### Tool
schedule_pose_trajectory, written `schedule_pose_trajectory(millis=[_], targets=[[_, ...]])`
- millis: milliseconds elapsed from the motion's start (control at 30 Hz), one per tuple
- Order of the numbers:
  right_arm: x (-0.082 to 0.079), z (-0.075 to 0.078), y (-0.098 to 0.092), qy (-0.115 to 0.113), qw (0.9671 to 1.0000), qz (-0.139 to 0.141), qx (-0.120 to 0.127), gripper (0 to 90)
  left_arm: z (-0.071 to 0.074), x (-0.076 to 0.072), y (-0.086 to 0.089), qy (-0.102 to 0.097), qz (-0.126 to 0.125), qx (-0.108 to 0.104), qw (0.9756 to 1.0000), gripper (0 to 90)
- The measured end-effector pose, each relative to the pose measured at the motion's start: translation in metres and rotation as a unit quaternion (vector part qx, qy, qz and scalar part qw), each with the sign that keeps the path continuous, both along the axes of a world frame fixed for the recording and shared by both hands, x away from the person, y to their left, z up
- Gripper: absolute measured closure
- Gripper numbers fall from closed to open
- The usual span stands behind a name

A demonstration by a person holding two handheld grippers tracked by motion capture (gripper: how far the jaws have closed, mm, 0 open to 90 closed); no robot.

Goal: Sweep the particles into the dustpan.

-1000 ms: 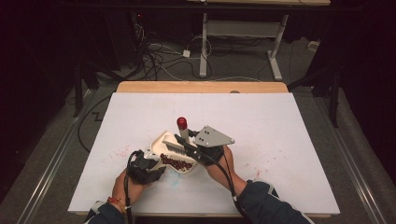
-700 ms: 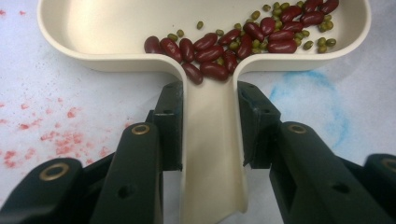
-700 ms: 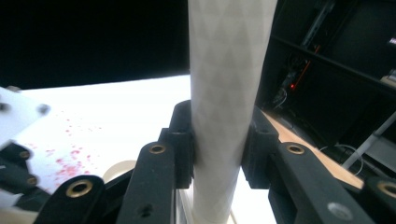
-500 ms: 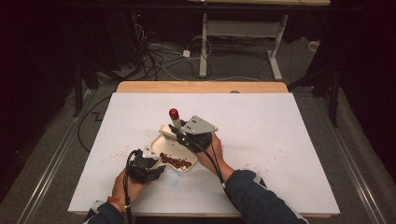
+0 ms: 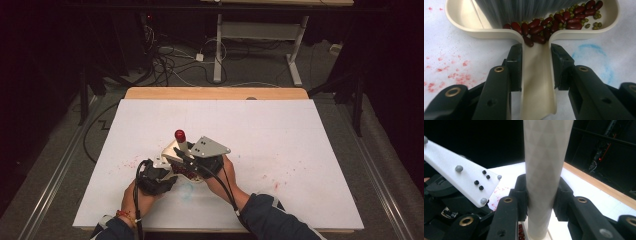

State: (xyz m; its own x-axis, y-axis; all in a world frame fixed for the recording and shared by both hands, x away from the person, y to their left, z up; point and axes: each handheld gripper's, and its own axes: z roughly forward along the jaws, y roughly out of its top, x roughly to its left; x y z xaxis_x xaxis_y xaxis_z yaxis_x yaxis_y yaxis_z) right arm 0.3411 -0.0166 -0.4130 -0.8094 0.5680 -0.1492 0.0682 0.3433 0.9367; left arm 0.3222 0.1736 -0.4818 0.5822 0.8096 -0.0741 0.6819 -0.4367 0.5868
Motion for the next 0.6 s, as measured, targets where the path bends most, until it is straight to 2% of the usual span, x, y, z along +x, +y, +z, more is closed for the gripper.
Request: schedule_pose_trajectory(millis=[100,167,200,333,600], targets=[[-0.001,0.006,-0.007,0.000,0.9999,-0.003,0.012,70.1,-0.001,0.000,0.001,0.001,0.000,-0.002,1.0000,63.6],[-0.002,0.011,-0.014,-0.008,0.9998,-0.006,0.019,70.0,-0.001,0.001,0.001,0.001,-0.005,0.002,1.0000,63.6],[-0.002,0.013,-0.018,-0.010,0.9997,-0.007,0.023,70.0,-0.001,0.000,0.001,0.000,-0.001,-0.003,1.0000,63.7],[-0.001,0.021,-0.039,-0.013,0.9993,-0.015,0.032,70.0,-0.001,0.001,0.003,0.002,-0.005,0.001,1.0000,63.7],[-0.005,0.033,-0.080,-0.022,0.9993,-0.022,0.021,70.0,0.000,0.001,0.002,-0.001,-0.007,0.008,0.9999,63.6]])
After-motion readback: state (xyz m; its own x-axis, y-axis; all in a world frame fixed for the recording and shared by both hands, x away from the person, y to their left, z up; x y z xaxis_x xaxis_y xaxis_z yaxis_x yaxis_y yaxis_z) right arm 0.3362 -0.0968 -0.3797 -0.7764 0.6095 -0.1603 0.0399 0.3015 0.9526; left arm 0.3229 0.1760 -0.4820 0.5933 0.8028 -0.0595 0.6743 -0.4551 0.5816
